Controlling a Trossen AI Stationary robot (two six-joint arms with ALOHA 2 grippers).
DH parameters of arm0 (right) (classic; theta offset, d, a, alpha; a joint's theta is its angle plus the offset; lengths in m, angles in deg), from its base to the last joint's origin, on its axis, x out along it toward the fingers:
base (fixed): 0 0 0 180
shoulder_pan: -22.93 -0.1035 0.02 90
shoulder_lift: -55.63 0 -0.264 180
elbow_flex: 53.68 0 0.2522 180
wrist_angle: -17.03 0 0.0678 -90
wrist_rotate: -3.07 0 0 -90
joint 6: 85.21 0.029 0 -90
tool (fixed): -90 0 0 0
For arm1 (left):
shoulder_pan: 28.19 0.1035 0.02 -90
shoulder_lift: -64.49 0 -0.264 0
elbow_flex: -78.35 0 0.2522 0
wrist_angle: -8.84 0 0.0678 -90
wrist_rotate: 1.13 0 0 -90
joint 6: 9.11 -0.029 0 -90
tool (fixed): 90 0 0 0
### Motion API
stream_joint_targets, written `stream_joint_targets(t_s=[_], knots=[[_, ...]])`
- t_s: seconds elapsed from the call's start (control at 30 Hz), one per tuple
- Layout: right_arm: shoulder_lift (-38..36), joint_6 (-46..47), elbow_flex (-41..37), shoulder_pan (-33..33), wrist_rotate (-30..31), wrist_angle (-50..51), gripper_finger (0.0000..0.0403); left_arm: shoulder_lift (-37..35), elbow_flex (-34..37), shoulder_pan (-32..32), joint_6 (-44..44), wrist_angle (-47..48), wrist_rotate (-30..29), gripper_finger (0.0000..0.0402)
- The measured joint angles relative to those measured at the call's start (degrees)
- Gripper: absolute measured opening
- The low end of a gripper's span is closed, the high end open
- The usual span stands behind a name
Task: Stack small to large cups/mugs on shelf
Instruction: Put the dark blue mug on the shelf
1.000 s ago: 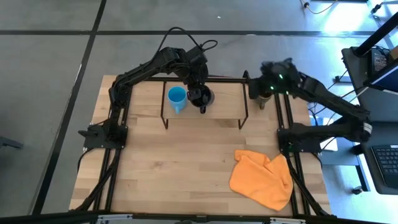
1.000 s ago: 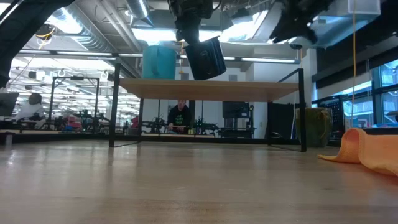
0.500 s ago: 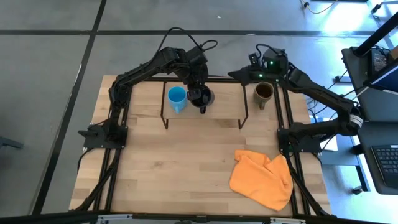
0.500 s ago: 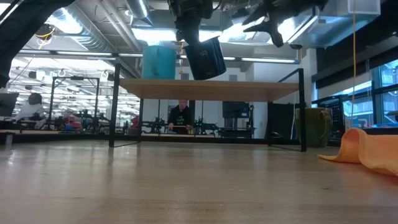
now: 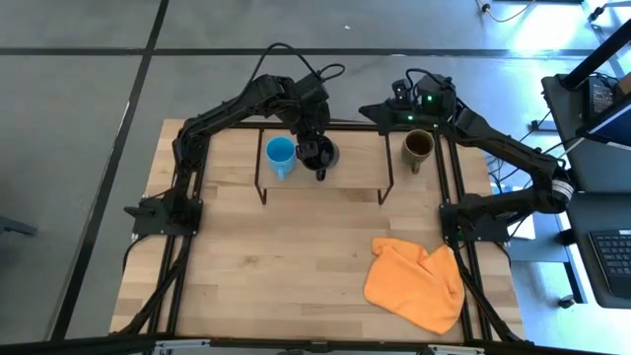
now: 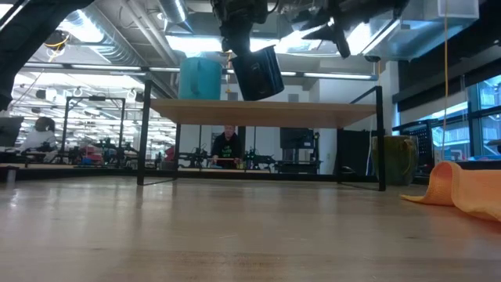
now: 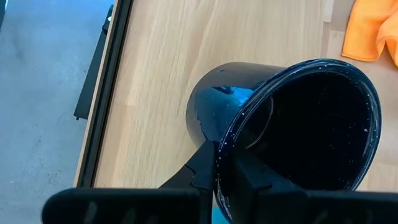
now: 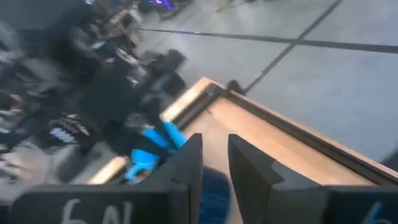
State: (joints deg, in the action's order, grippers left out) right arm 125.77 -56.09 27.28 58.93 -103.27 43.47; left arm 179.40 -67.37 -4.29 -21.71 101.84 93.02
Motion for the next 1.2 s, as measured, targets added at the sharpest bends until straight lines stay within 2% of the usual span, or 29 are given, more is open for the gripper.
stream_joint_targets(t_s=[0.2,0.53,0.83,0.97,1.2], knots=[[2.34,-3.67,0.57,4.26,-2.09,2.75,0.0009,0.0,0.0,-0.01,0.52,-0.02,-0.02,0.0018],[8.99,-0.64,0.59,9.55,-12.71,1.62,0.0003,0.31,-0.09,1.37,1.53,-0.33,-0.54,0.0018],[15.89,1.8,0.61,4.52,-15.53,-4.52,0.0002,2.21,-0.09,3.18,1.49,-0.2,1.47,0.0018],[17.45,1.86,0.61,3.1,-14.95,-4.38,0.0001,2.99,-0.09,3.26,0.49,-0.66,3.28,0.0018],[20.28,2.02,0.61,0.3,-14.73,-3.73,0.0001,3.02,-0.09,3.45,-0.02,-1.5,3.13,0.0018]])
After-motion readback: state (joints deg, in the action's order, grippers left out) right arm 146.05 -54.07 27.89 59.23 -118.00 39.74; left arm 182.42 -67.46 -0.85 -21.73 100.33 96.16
